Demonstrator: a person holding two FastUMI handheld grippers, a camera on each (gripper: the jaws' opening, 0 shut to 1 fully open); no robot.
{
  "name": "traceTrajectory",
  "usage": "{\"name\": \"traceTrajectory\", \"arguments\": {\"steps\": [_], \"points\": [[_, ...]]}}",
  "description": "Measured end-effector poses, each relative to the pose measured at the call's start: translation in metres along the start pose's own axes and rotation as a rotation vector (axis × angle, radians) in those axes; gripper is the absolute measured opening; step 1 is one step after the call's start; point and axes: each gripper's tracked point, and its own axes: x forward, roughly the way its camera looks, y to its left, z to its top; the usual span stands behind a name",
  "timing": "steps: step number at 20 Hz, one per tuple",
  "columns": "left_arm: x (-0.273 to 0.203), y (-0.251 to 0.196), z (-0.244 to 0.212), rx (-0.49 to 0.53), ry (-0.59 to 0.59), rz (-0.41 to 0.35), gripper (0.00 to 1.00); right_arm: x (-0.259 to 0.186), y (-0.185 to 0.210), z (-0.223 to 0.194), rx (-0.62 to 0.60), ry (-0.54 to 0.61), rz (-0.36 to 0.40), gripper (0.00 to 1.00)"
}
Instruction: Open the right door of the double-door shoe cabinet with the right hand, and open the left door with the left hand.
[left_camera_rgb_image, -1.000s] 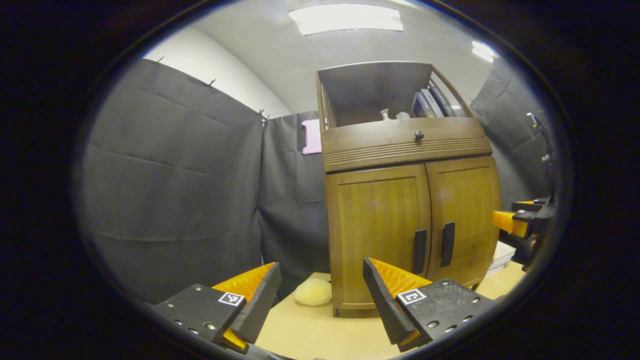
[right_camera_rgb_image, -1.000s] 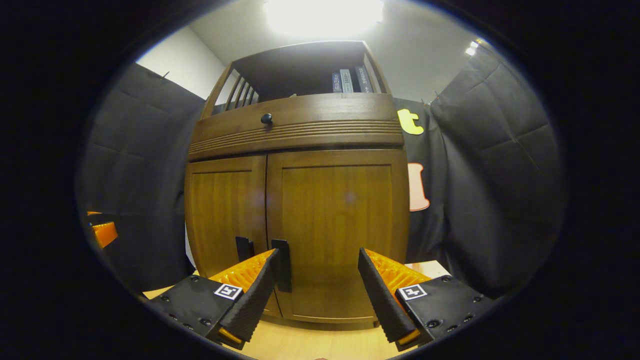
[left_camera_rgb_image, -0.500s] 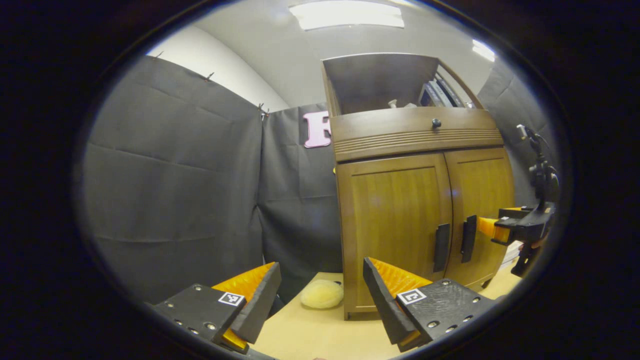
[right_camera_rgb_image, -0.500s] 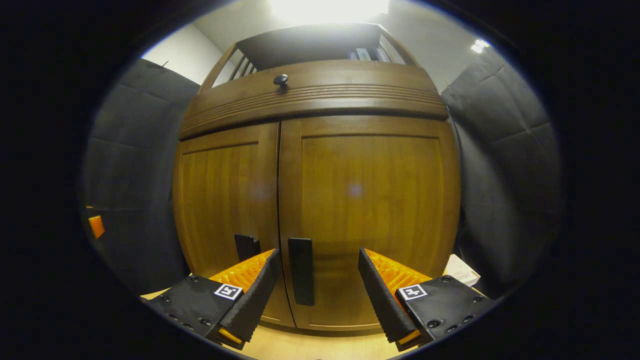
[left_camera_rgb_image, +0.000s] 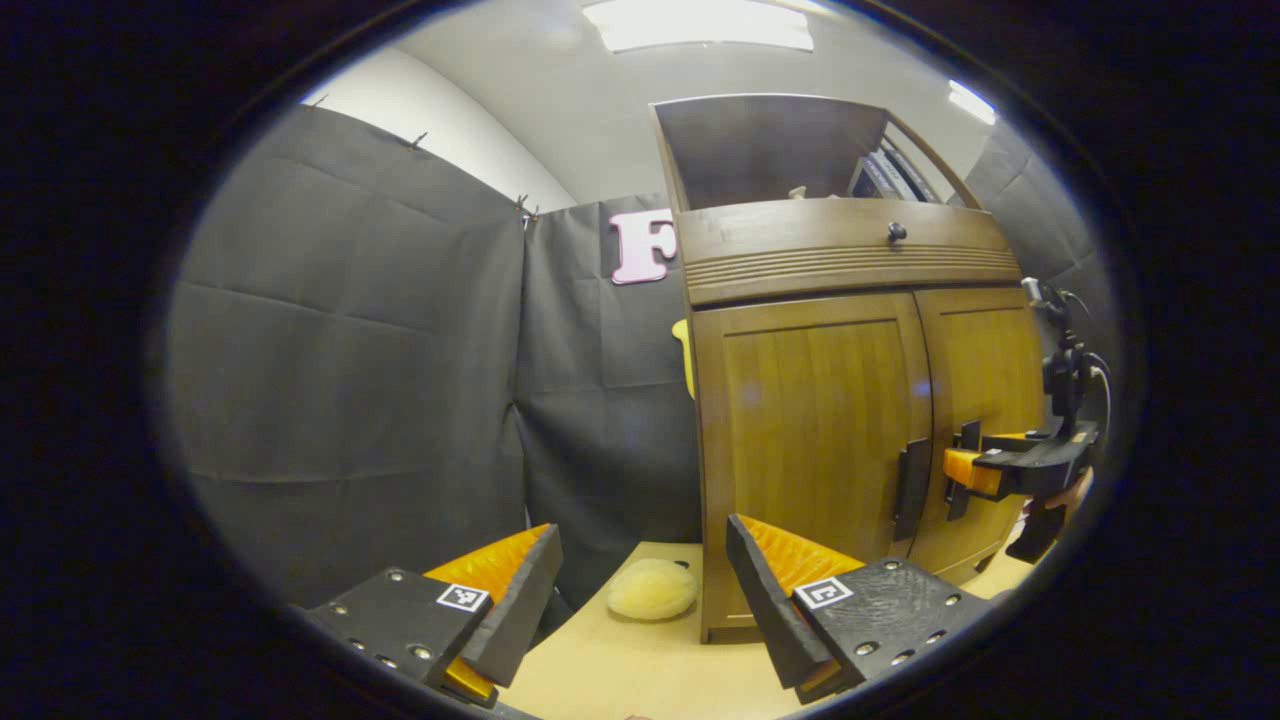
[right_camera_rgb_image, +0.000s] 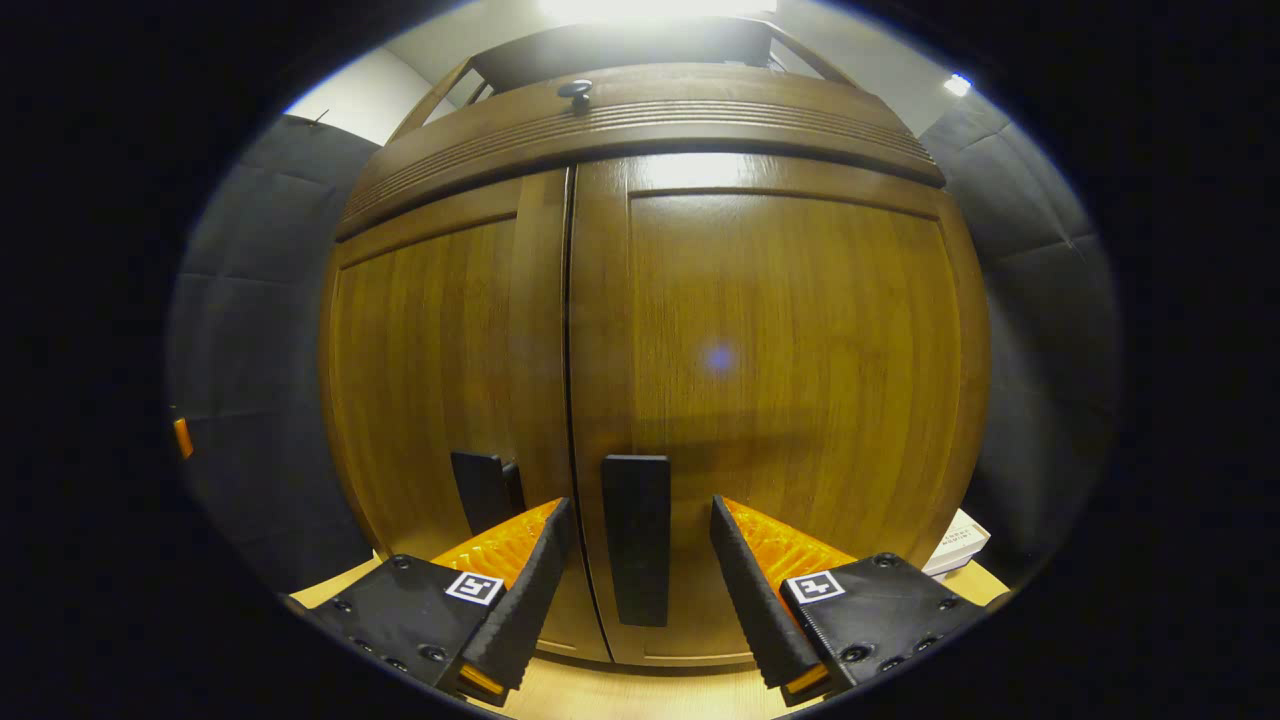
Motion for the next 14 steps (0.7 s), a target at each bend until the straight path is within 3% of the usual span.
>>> {"name": "traceTrajectory", "arguments": {"steps": [1,4,5,7,9,10,12,14], "points": [[-0.003,-0.002,-0.001,0.001,-0.004,-0.005,0.96,0.002,0.001,-0.005,0.003,0.01,0.0,0.84],[-0.004,-0.002,-0.007,-0.017,-0.002,-0.023,0.96,0.011,0.003,-0.017,0.045,0.045,-0.011,0.46],[-0.003,-0.003,-0.01,-0.022,0.004,-0.027,0.96,0.011,0.0,-0.018,0.047,0.061,-0.027,0.46],[-0.003,-0.005,-0.016,-0.029,0.011,-0.032,0.96,0.019,-0.004,-0.014,0.03,0.061,-0.044,0.35],[-0.002,-0.006,-0.016,-0.034,0.012,-0.036,0.96,0.007,-0.003,-0.017,0.02,0.076,-0.046,0.22],[-0.001,-0.007,-0.016,-0.033,0.011,-0.037,0.96,0.009,-0.002,-0.013,0.024,0.068,-0.045,0.11],[0.0,-0.007,-0.016,-0.032,0.008,-0.04,0.96,0.008,-0.002,-0.017,0.023,0.089,-0.035,0.14],[0.001,-0.008,-0.014,-0.032,0.002,-0.051,0.96,0.005,-0.001,-0.018,0.018,0.094,-0.024,0.1]]}}
